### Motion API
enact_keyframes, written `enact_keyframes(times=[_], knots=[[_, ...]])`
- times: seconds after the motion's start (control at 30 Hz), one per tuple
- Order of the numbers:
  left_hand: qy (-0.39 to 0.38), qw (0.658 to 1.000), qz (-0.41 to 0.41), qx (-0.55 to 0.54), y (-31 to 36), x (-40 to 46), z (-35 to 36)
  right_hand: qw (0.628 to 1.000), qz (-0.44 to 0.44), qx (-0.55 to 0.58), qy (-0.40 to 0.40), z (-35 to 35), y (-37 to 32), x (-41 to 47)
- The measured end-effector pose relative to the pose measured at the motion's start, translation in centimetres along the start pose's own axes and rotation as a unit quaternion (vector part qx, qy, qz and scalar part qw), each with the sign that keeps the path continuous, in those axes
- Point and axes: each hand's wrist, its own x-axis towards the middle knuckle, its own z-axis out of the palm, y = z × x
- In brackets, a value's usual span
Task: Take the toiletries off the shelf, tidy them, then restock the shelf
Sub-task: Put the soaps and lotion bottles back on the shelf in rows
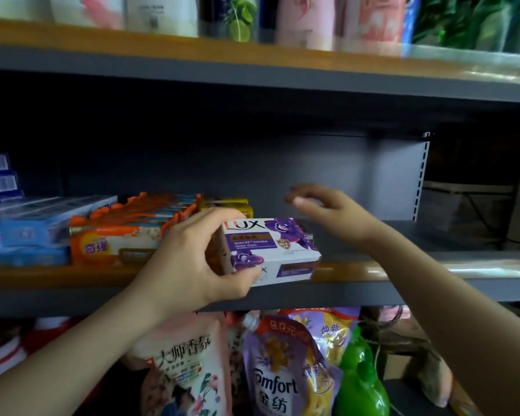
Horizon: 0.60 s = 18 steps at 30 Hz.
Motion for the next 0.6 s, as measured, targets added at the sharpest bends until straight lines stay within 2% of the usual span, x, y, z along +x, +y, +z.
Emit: enact_keyframes(times=[0.07, 0.13, 0.2, 0.3, 0.43, 0.6], knots=[[0.01, 1.0, -0.006, -0.004, -0.1, 1.1, 0.0, 0.984, -0.043, 0.158, -0.067, -0.8, -1.5, -1.6], [0.013, 1.0, -0.024, -0.015, -0.4, 2.1, 0.3, 0.978, -0.066, 0.136, -0.141, -0.9, -2.3, -2.5], [0.002, 0.999, -0.048, -0.018, -0.9, 2.8, 0.7, 0.983, -0.072, 0.071, -0.151, -0.7, -2.5, -2.4], [-0.029, 0.996, -0.071, 0.055, -2.0, 2.7, 1.0, 0.991, -0.047, 0.089, -0.092, -1.2, -1.9, -2.1], [-0.073, 0.984, -0.035, 0.161, -3.6, 1.5, 0.5, 0.998, 0.018, 0.064, 0.007, -2.0, 0.8, -1.8], [-0.044, 0.98, -0.023, 0.19, -2.9, 1.3, 0.4, 0.994, 0.072, 0.07, 0.052, -1.2, 3.0, -0.2]])
